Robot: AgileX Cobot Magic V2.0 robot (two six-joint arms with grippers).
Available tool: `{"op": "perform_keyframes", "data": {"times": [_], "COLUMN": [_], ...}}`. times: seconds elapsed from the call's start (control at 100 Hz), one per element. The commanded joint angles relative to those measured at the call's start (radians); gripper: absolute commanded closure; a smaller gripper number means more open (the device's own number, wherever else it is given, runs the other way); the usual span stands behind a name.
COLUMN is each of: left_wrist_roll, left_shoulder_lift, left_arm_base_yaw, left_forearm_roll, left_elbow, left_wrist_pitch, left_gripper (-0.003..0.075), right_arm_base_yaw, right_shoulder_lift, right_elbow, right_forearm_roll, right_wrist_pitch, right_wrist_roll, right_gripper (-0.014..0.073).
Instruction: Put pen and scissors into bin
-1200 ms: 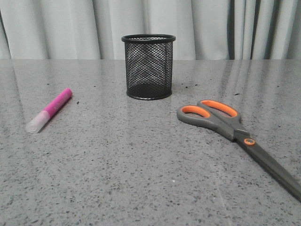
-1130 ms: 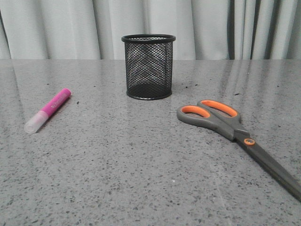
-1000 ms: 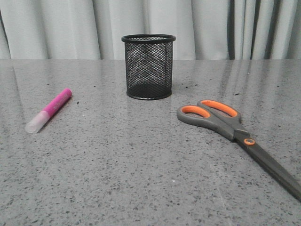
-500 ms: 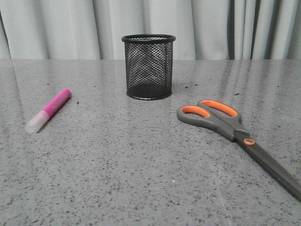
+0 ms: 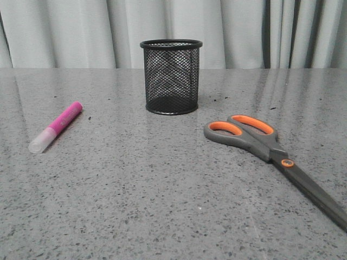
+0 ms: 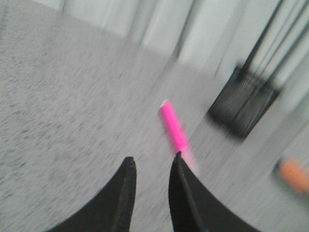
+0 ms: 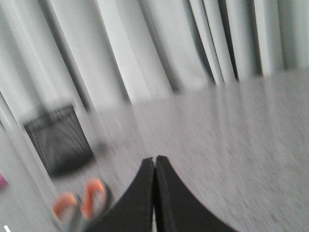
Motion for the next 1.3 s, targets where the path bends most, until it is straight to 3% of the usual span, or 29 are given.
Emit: {"op": "perform_keyframes", "data": {"times": [0.0, 0.1, 0.25, 0.45, 0.54, 0.69, 0.83, 0.92, 1.06, 1.18, 1.29], "left_wrist_roll": [-0.008, -0.008, -0.008, -0.006, 0.032, 0.118, 0.118, 0.118, 0.118, 0.118, 0.098], "left_shoulder_lift": [-0.032, -0.032, -0.032, -0.032, -0.017, 0.134, 0.431, 0.641, 0.928, 1.13, 1.293], "left_arm_base_yaw": [0.001, 0.001, 0.001, 0.001, 0.001, 0.001, 0.001, 0.001, 0.001, 0.001, 0.001], "left_forearm_roll": [-0.211, -0.373, -0.547, -0.554, -0.469, -0.144, 0.035, 0.077, 0.106, 0.11, 0.153], "left_elbow": [0.023, 0.022, 0.02, 0.018, -0.02, -0.207, -0.43, -0.566, -0.777, -0.95, -1.086], "left_wrist_pitch": [-0.193, -0.298, -0.332, -0.327, -0.302, -0.114, 0.073, 0.195, 0.383, 0.517, 0.658], "left_gripper": [0.0574, 0.0574, 0.0574, 0.0574, 0.0574, 0.0559, 0.045, 0.0393, 0.039, 0.0391, 0.0391], "right_arm_base_yaw": [-0.006, -0.006, -0.006, -0.006, -0.006, -0.006, -0.006, -0.006, -0.006, -0.006, -0.006], "right_shoulder_lift": [-0.024, -0.024, -0.024, -0.024, -0.024, 0.005, 0.081, 0.132, 0.197, 0.239, 0.257], "right_elbow": [0.009, 0.009, 0.009, -0.007, -0.043, -0.125, -0.201, -0.251, -0.329, -0.387, -0.403], "right_forearm_roll": [0.101, 0.105, 0.13, 0.152, 0.152, 0.133, 0.106, 0.106, 0.106, 0.106, 0.106], "right_wrist_pitch": [-0.198, -0.234, -0.294, -0.315, -0.254, -0.088, -0.043, -0.034, 0.072, 0.205, 0.243], "right_wrist_roll": [0.009, 0.009, 0.011, 0.011, 0.011, 0.008, 0.008, 0.008, 0.008, 0.008, 0.008], "right_gripper": [0.0661, 0.0661, 0.0661, 0.0658, 0.0658, 0.0654, 0.0565, 0.0432, 0.0244, 0.0223, 0.0223]}}
